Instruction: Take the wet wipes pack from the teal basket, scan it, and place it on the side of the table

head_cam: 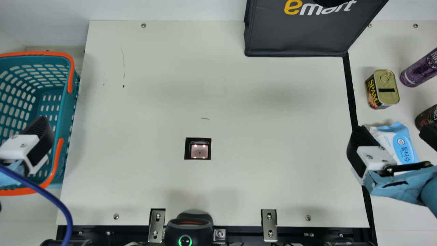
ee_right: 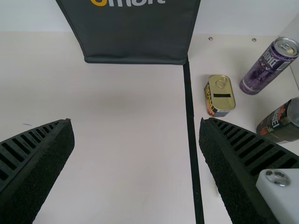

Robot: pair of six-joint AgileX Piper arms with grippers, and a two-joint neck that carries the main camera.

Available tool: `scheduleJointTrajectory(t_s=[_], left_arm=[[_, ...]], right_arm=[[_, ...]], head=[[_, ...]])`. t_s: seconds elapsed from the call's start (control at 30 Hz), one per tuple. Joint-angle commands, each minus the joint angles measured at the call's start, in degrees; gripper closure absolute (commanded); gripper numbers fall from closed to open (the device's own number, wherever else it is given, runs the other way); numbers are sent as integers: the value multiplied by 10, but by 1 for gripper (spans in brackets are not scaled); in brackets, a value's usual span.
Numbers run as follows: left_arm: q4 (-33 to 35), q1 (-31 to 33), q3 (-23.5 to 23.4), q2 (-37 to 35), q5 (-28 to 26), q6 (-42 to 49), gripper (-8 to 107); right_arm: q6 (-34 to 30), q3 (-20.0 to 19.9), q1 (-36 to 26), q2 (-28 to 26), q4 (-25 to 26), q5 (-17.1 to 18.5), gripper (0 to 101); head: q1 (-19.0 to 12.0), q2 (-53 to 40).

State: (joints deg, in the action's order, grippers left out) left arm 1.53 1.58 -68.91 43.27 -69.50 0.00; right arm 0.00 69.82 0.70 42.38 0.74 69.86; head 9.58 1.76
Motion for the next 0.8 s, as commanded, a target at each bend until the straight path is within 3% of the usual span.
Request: scheduleJointTrajectory(t_s=[0.0,0.77], left_arm=[[0,0,0,0,0,0,9],[0,0,0,0,0,0,9]], right_arm=[[0,0,0,0,0,0,6],[0,0,0,0,0,0,6]], head=[[-17,-2],[-17,-2]])
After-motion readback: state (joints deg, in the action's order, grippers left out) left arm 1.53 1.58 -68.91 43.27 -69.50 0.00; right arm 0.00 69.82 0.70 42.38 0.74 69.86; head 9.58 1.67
